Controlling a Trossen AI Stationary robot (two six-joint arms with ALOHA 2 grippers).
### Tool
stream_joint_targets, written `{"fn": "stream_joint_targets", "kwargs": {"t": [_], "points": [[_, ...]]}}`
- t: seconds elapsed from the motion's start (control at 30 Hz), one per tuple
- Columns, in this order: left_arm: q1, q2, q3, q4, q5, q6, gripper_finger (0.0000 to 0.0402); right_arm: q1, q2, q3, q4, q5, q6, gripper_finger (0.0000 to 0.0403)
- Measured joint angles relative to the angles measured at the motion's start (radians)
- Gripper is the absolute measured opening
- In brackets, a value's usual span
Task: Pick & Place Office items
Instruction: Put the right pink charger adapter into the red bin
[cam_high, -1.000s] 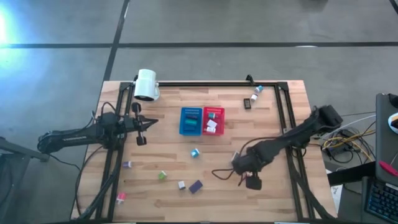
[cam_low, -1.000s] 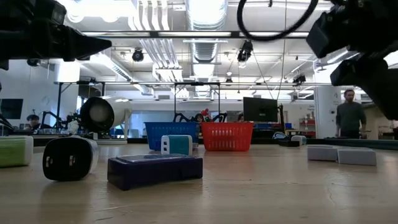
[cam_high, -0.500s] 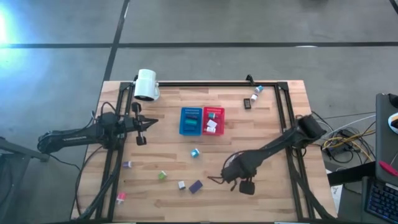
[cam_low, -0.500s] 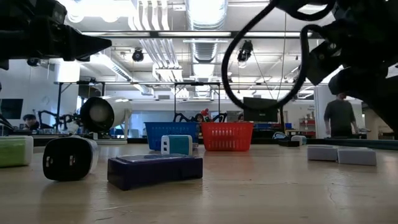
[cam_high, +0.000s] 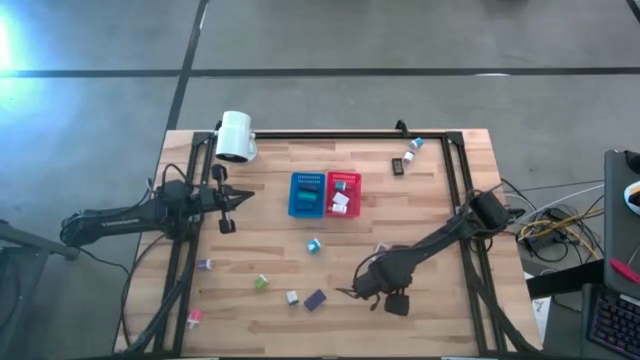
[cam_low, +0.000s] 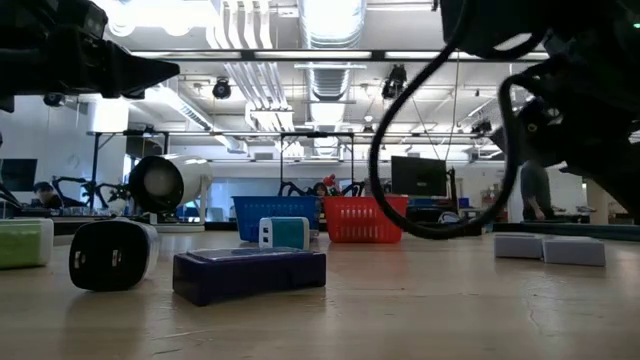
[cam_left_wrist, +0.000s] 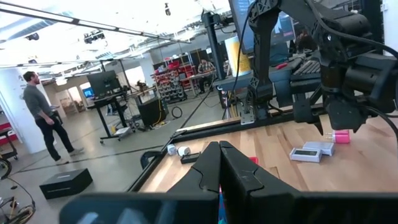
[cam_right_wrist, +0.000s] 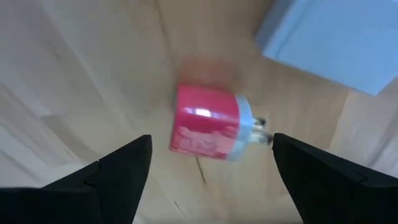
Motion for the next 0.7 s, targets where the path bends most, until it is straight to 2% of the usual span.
{"fn": "stream_joint_targets", "kwargs": {"t": [0.43, 0.7], "points": [[0.000, 0.000, 0.000, 0.000, 0.001, 0.000, 0.0005, -0.002, -0.005, -0.022, 0.077, 0.021, -0.004, 0.0324], [0.000, 0.000, 0.000, -0.001, 0.001, -0.004, 0.0005, -0.002, -0.005, -0.053, 0.089, 0.020, -0.010, 0.0270]]}}
